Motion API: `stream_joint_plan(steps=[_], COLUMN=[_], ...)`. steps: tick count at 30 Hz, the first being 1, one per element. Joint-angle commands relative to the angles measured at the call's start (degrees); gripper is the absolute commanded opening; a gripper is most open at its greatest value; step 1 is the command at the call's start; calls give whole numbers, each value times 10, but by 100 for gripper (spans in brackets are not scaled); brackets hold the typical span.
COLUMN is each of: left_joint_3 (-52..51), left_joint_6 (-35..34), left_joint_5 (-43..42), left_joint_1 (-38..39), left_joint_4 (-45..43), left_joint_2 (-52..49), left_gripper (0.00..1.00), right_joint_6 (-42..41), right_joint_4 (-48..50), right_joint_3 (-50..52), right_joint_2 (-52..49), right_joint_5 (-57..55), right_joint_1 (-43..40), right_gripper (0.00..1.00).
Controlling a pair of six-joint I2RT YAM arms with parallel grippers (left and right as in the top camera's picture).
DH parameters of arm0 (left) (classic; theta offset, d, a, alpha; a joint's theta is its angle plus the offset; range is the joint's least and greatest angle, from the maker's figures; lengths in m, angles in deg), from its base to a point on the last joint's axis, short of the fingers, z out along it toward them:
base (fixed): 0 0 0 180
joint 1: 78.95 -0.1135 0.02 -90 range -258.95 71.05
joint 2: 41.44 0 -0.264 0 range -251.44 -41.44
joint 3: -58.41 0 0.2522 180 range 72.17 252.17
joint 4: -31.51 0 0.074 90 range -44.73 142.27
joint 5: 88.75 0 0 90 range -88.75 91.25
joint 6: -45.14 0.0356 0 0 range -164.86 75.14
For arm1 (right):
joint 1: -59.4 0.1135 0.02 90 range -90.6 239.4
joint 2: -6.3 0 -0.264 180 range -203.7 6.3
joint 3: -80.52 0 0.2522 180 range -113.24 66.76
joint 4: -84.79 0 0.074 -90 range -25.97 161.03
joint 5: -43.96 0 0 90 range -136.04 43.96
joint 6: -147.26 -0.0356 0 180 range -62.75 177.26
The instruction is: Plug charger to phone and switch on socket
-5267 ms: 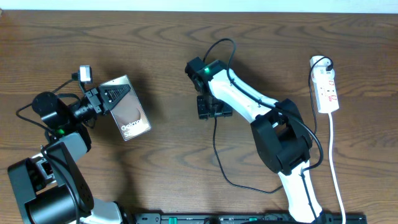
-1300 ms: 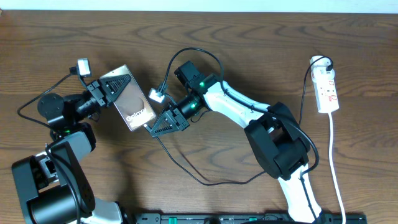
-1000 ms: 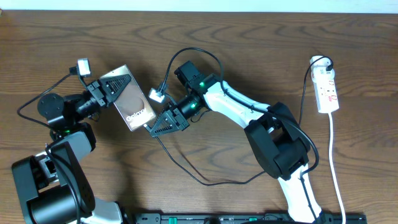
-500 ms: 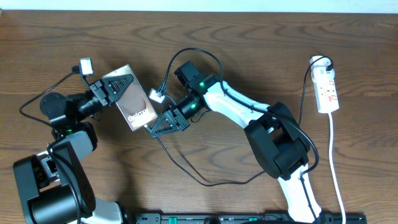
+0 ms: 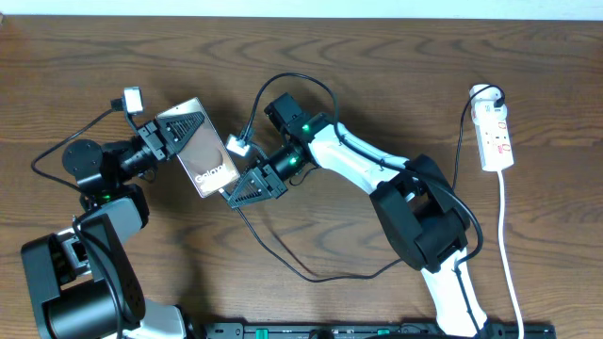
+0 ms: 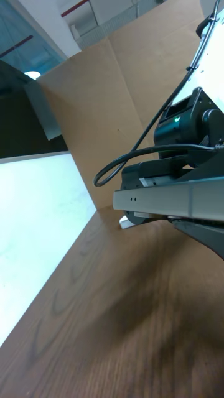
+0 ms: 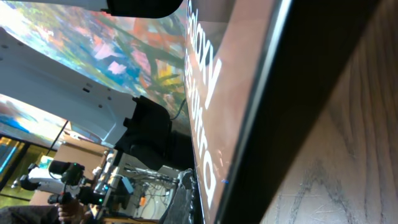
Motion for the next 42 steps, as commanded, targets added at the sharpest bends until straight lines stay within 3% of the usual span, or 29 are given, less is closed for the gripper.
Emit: stream_joint_plan(steps=[1,31,42], left_joint_3=[0,0,0], left_joint_6=[6,6,6], left_joint_5=[-4,11,11], left_joint_1=[0,17,17], left_joint_4=[-6,-6,-6], left_joint_2=[5,5,5], left_gripper=[7,7,8], right_joint_6=[-1,-21,-132], right_joint_4=[1,35,150], right_joint_3=[-1,-1,-1], right_joint_2=[-7,-7,-7], right_joint_5=[23,27,24], right_joint_1=[-14,-18,-18], right_gripper=[1,1,1])
